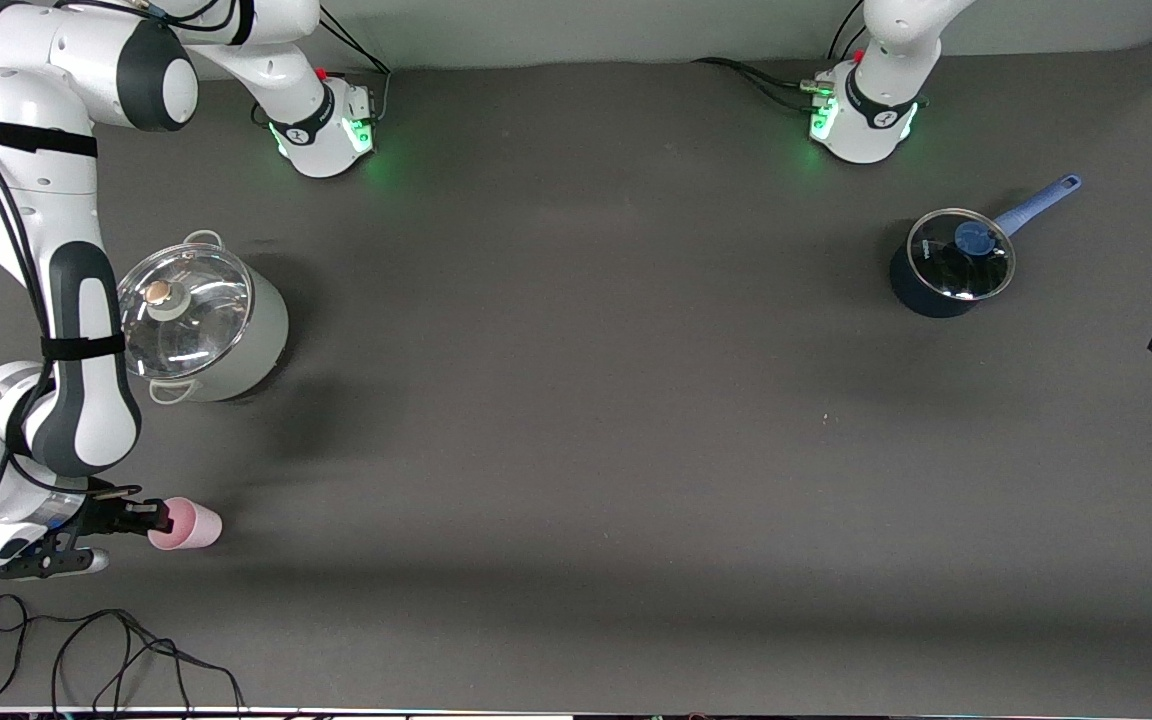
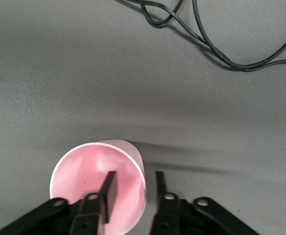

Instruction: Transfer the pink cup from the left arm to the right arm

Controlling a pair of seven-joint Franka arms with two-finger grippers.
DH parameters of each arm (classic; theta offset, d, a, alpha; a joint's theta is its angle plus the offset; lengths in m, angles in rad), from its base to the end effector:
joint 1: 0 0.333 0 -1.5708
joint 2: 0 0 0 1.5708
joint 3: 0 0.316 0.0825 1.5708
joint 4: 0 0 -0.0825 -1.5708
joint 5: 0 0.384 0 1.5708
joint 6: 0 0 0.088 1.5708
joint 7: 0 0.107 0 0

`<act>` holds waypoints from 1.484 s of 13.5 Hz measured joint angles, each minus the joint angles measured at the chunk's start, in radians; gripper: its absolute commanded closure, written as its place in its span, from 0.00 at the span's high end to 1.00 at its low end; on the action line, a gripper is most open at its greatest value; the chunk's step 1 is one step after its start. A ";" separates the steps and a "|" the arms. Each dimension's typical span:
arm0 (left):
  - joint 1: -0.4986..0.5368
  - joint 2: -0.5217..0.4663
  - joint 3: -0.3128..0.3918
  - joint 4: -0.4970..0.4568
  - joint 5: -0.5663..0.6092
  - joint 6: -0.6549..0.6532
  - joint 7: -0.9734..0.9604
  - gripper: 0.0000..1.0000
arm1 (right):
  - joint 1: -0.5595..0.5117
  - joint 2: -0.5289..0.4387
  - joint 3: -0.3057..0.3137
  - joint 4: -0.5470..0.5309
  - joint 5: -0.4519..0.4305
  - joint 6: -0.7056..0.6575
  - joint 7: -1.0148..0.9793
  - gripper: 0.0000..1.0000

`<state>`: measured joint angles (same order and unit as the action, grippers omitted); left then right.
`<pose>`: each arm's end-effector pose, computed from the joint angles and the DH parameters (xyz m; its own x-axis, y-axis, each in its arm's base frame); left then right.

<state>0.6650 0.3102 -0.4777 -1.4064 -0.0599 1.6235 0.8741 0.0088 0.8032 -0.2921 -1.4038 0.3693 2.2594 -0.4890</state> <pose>0.6198 0.1538 0.5399 0.7871 -0.6062 0.1140 -0.6166 -0.7679 0.1738 0.7232 -0.1531 0.2463 0.9900 0.0739 0.1204 0.0797 -0.9959 -0.0439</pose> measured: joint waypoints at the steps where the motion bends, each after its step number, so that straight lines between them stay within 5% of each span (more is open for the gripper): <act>1: -0.015 0.000 0.000 0.008 0.001 -0.007 -0.039 1.00 | 0.000 0.000 0.000 0.001 0.000 0.000 0.000 0.98; 6: -0.088 0.000 -0.002 0.046 0.137 -0.023 -0.091 1.00 | 0.000 -0.005 -0.001 0.009 -0.005 -0.017 -0.004 0.99; 9: -0.149 -0.001 -0.003 0.107 0.239 -0.022 -0.085 1.00 | 0.001 -0.046 -0.005 0.030 -0.085 -0.124 -0.006 0.99; 13: -0.157 0.003 0.002 0.143 0.252 0.008 -0.075 1.00 | 0.019 -0.219 -0.006 0.049 -0.224 -0.383 -0.002 0.99; 20: -0.185 0.003 0.000 0.154 0.255 -0.006 -0.133 1.00 | 0.108 -0.491 -0.007 0.021 -0.277 -0.651 0.129 0.99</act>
<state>0.4801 0.3137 -0.4781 -1.2525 0.1949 1.6171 0.7416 0.1164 0.3122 -0.2988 -1.3831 0.0923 1.6083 -0.3596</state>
